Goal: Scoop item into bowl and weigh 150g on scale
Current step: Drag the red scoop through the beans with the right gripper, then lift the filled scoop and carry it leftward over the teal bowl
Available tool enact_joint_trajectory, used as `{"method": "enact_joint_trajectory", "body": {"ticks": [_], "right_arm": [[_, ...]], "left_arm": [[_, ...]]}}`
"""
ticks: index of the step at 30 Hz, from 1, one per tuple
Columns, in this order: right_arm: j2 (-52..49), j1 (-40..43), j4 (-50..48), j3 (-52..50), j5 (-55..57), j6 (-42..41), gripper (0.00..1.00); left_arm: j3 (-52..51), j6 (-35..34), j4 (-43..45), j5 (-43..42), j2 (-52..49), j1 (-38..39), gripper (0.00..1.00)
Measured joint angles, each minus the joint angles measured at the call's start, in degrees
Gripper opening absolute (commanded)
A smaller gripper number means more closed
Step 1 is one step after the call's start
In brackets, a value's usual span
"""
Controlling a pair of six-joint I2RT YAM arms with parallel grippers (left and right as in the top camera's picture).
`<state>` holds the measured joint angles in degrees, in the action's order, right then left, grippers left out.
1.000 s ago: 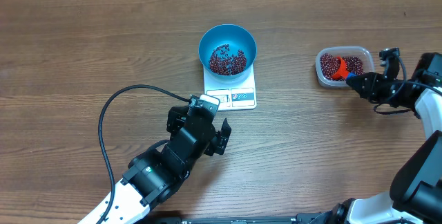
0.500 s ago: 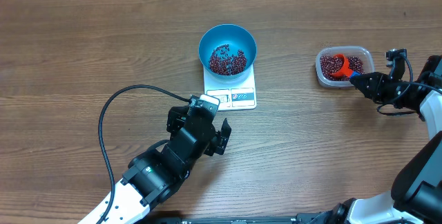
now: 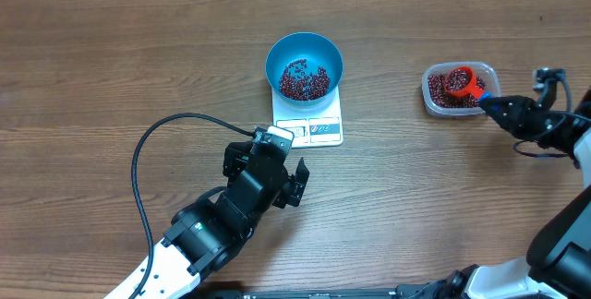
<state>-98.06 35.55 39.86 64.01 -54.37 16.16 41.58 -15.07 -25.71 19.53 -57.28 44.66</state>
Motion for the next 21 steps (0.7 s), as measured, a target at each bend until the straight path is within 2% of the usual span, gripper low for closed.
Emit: {"method": "enact_joint_trajectory", "body": {"ticks": [8, 21], "right_arm": [[0.0, 3.1, 0.2, 0.0, -5.3, -2.4, 0.04], [0.0, 3.5, 0.2, 0.0, -16.7, -6.1, 0.04]], "left_arm": [[0.0, 0.0, 0.0, 0.0, 0.0, 0.0, 1.0], [0.0, 0.0, 0.0, 0.0, 0.0, 0.0, 1.0]]}}
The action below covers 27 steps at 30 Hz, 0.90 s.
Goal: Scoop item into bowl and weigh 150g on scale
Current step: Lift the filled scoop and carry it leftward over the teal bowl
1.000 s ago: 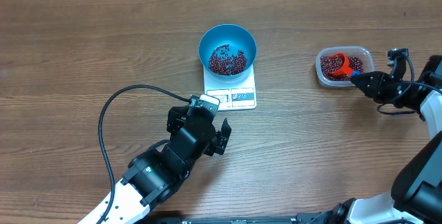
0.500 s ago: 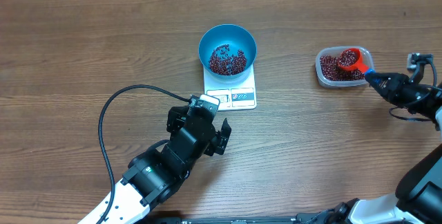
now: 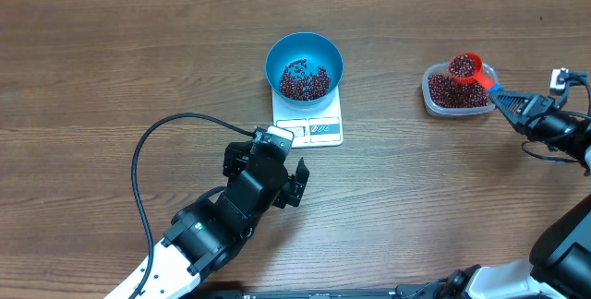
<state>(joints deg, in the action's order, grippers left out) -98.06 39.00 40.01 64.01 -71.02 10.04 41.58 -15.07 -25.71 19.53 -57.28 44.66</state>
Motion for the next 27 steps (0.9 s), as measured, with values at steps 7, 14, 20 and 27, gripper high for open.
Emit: {"method": "enact_joint_trajectory", "body": {"ticks": [7, 14, 20, 27], "right_arm": [[0.0, -0.6, -0.9, 0.0, -6.9, -1.1, 0.04], [0.0, -4.8, -2.0, 0.0, -8.7, -2.4, 0.04], [0.0, -11.6, -7.8, 0.0, -9.2, -4.9, 0.04], [0.0, -21.7, -21.0, -0.1, -6.0, -14.7, 0.04]], "left_arm": [[0.0, 0.0, 0.0, 0.0, 0.0, 0.0, 1.0], [0.0, 0.0, 0.0, 0.0, 0.0, 0.0, 1.0], [0.0, 0.0, 0.0, 0.0, 0.0, 0.0, 1.0], [0.0, 0.0, 0.0, 0.0, 0.0, 0.0, 1.0]]}}
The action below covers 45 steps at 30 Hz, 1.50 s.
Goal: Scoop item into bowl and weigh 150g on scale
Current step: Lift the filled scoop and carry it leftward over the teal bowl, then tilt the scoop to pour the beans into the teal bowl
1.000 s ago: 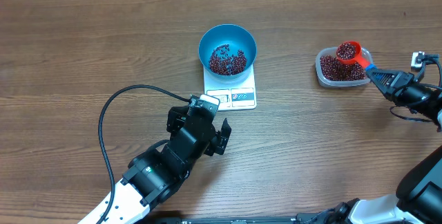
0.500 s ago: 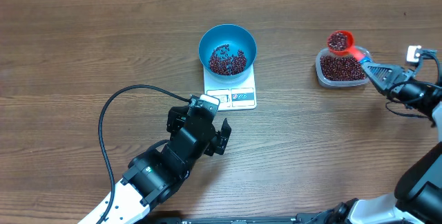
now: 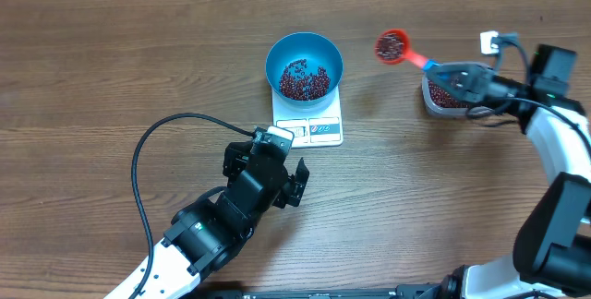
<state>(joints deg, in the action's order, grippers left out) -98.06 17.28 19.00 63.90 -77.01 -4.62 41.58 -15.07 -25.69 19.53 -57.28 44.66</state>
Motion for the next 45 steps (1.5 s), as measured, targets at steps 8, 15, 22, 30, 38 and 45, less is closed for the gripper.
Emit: {"method": "enact_joint_trajectory", "body": {"ticks": [8, 15, 22, 30, 38, 45], "right_arm": [[0.0, -11.6, -9.7, -0.1, 7.5, -7.9, 0.04], [0.0, -19.8, -11.0, -0.1, 18.9, -9.5, 0.04], [0.0, -24.3, -11.8, -0.1, 29.4, -6.6, 0.04], [0.0, -26.5, -11.9, -0.1, 34.6, 8.2, 0.04], [0.0, -26.5, -11.9, -0.1, 36.0, 26.5, 0.04], [0.0, -26.5, -12.0, -0.1, 36.1, 42.0, 0.04]], "left_arm": [[0.0, 0.0, 0.0, 0.0, 0.0, 0.0, 1.0], [0.0, 0.0, 0.0, 0.0, 0.0, 0.0, 1.0], [0.0, 0.0, 0.0, 0.0, 0.0, 0.0, 1.0], [0.0, 0.0, 0.0, 0.0, 0.0, 0.0, 1.0], [0.0, 0.0, 0.0, 0.0, 0.0, 0.0, 1.0], [0.0, 0.0, 0.0, 0.0, 0.0, 0.0, 1.0]]}}
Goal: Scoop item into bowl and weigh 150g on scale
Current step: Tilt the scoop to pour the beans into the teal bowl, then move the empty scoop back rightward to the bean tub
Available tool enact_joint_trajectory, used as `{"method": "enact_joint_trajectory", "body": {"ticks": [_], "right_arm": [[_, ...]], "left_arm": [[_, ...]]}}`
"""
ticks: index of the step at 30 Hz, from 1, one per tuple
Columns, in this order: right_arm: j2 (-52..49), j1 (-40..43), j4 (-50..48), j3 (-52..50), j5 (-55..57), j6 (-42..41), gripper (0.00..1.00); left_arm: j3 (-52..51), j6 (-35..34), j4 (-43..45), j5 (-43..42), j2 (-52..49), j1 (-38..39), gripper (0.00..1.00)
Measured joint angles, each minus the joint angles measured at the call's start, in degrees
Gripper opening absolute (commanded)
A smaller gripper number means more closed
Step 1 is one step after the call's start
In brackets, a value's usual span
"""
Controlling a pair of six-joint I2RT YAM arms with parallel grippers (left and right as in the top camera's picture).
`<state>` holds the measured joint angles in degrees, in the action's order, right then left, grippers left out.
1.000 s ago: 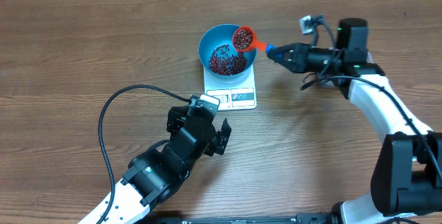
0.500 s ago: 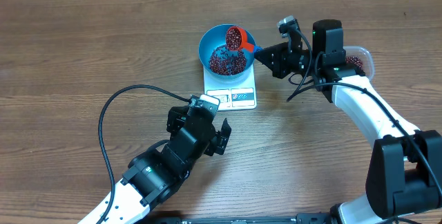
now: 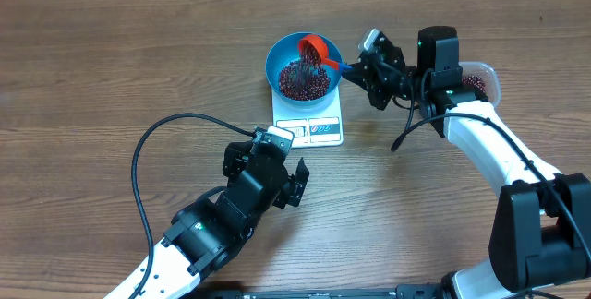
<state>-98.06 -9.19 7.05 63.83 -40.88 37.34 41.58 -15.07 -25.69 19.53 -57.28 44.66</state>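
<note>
A blue bowl point(image 3: 304, 66) holding dark red beans stands on the white scale point(image 3: 308, 122) at the table's middle back. An orange-red scoop point(image 3: 319, 52) is tipped over the bowl's right half, with beans falling from it into the bowl. My right gripper point(image 3: 366, 70) is shut on the scoop's blue handle, just right of the bowl's rim. My left gripper point(image 3: 297, 182) hangs in front of the scale, its fingers apart and nothing between them. The scale's display is too small to read.
A clear tub of red beans point(image 3: 478, 81) sits at the right, mostly hidden behind the right arm. A black cable point(image 3: 148, 147) loops over the table left of the left arm.
My right gripper has moved left with the scoop, from between tub and bowl to over the bowl. The scoop is now tipped and beans are dropping into the bowl. The left arm has not moved.
The scoop lay in the tub of beans, held by my right gripper. Then it was lifted, full, above the tub's back edge. Then it was held between tub and bowl. Now it is tipped over the bowl. The left arm stayed still throughout.
</note>
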Motion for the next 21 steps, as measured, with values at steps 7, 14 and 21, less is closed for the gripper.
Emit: {"method": "enact_joint_trajectory", "body": {"ticks": [7, 14, 21], "right_arm": [[0.0, 0.0, -1.1, 0.0, 0.5, 15.8, 0.04], [0.0, 0.0, -5.3, 0.0, 1.7, 22.8, 0.04], [0.0, 0.0, -5.3, 0.0, 2.2, 24.3, 0.04]], "left_arm": [[0.0, 0.0, 0.0, 0.0, 0.0, 0.0, 0.99], [0.0, 0.0, 0.0, 0.0, 0.0, 0.0, 1.0], [0.0, 0.0, 0.0, 0.0, 0.0, 0.0, 1.0]]}}
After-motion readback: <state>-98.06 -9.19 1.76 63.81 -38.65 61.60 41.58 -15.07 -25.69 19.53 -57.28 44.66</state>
